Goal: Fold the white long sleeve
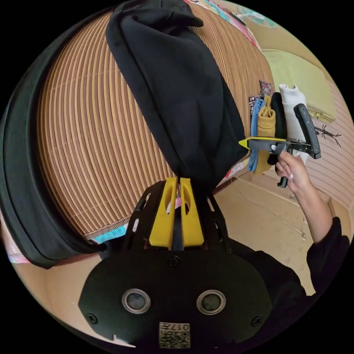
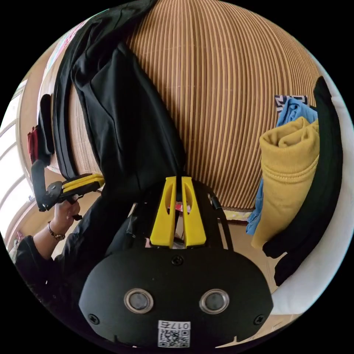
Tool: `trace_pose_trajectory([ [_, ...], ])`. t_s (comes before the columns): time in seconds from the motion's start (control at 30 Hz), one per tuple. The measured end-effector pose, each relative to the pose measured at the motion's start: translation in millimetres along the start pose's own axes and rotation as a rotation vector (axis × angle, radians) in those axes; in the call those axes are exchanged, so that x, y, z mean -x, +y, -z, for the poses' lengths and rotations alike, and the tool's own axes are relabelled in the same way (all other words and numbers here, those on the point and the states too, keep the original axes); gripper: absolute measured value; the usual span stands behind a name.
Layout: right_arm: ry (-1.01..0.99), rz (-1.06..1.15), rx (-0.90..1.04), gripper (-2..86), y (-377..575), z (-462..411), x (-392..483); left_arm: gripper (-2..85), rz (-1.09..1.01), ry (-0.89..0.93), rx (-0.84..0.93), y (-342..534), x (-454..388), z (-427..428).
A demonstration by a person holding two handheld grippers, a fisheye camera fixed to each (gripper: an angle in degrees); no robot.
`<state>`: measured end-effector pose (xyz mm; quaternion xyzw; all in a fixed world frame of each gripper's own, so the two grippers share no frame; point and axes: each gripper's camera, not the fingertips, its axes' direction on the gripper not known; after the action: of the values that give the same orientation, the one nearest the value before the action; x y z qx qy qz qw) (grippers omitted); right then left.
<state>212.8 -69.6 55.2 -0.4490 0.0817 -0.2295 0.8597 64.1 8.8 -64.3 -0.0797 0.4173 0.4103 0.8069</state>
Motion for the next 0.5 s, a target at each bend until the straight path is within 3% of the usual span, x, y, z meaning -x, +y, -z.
trace_pose_trajectory([
  [0.13, 0.002, 0.075, 0.083, 3.1, 84, -49, -3, 0.9, 0.013, 0.048, 0.110, 76, 28, 8],
  [0.23, -0.215, -0.009, -0.054, 2.8, 136, -57, -21, 3.5, 0.124, -0.017, 0.078, 127, 50, 47],
  [0.3, -0.326, -0.083, -0.102, 2.7, 154, -51, -28, 7.7, 0.137, 0.033, -0.002, 144, 47, 82],
  [0.5, -0.463, 0.130, -0.239, 2.8, 191, -9, 27, 16.7, -0.072, 0.122, -0.099, 110, -54, 163],
])
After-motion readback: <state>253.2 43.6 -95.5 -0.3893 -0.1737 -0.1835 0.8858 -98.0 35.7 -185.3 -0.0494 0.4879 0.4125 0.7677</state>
